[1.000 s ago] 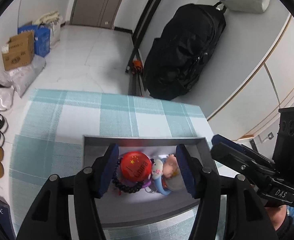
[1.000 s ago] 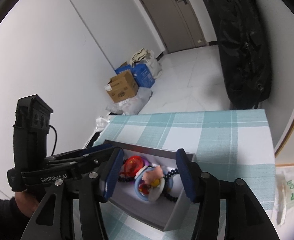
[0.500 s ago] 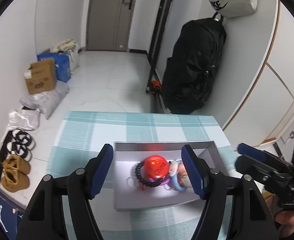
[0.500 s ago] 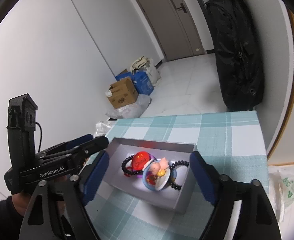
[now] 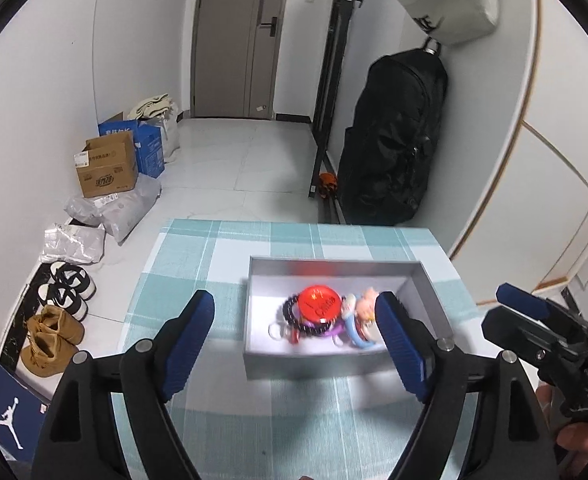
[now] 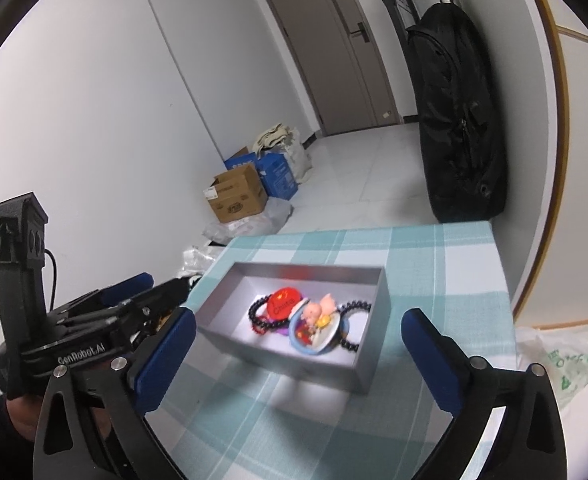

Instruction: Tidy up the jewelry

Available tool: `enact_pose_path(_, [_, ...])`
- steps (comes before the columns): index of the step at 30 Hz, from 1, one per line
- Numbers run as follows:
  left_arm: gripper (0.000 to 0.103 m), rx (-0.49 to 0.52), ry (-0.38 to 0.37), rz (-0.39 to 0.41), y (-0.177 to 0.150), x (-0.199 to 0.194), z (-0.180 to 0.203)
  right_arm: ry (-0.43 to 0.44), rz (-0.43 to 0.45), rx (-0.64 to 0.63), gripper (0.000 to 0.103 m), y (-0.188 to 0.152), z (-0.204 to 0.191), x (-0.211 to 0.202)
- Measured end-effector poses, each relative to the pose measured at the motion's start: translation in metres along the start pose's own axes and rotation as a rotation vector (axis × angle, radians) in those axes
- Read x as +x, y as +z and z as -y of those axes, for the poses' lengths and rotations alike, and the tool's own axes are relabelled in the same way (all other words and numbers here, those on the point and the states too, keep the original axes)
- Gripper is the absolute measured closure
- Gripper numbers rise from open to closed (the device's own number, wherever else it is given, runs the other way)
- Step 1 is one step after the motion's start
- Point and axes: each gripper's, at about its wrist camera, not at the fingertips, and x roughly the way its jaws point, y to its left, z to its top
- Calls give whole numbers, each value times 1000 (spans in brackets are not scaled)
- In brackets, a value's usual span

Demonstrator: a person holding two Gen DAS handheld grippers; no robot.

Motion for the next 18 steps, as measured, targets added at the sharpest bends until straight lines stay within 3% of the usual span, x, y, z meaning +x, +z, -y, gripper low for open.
enact_pose_path(18, [19, 11, 50, 11, -23, -10, 7, -80, 16, -59, 0, -21, -14, -16])
